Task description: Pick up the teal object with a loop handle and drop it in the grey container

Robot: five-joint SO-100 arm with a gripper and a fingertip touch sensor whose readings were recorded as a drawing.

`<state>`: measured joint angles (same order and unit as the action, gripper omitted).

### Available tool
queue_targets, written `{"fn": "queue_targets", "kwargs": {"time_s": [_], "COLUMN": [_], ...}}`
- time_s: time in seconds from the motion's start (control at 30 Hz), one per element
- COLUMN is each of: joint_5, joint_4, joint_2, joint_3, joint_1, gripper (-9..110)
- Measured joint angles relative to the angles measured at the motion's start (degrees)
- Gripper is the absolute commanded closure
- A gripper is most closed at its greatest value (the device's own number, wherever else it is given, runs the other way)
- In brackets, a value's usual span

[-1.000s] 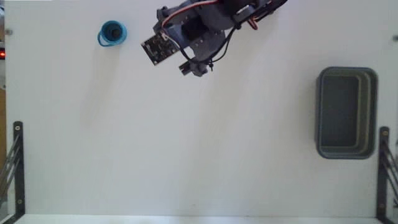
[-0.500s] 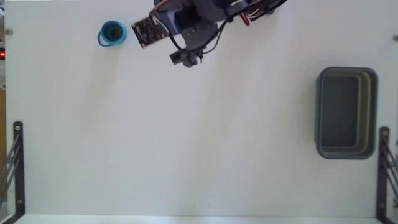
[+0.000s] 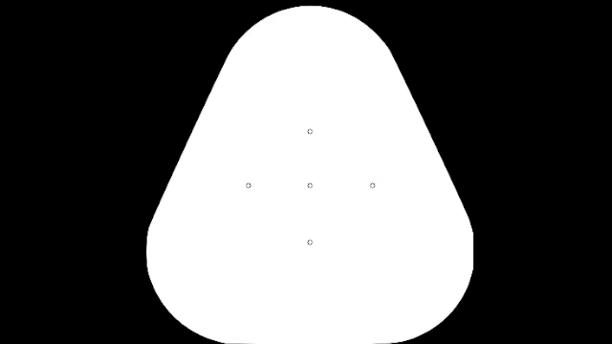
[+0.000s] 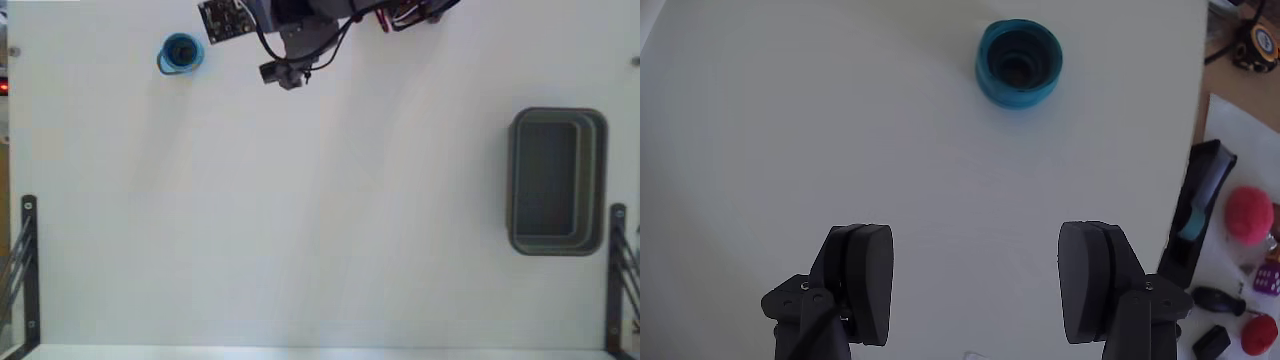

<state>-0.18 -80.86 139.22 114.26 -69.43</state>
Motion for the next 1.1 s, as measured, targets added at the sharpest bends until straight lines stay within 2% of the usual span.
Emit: {"fn": "queue_targets", "kwargs": {"time_s": [0.33,1.1], "joint_5": [-0.1,-0.1], "joint_4": [0.0,0.0], "joint_2": [0.0,-0.1], "joint_3": [0.0,0.0], "joint_1": [-4.7,-4.8], "gripper": [-9,-9]}}
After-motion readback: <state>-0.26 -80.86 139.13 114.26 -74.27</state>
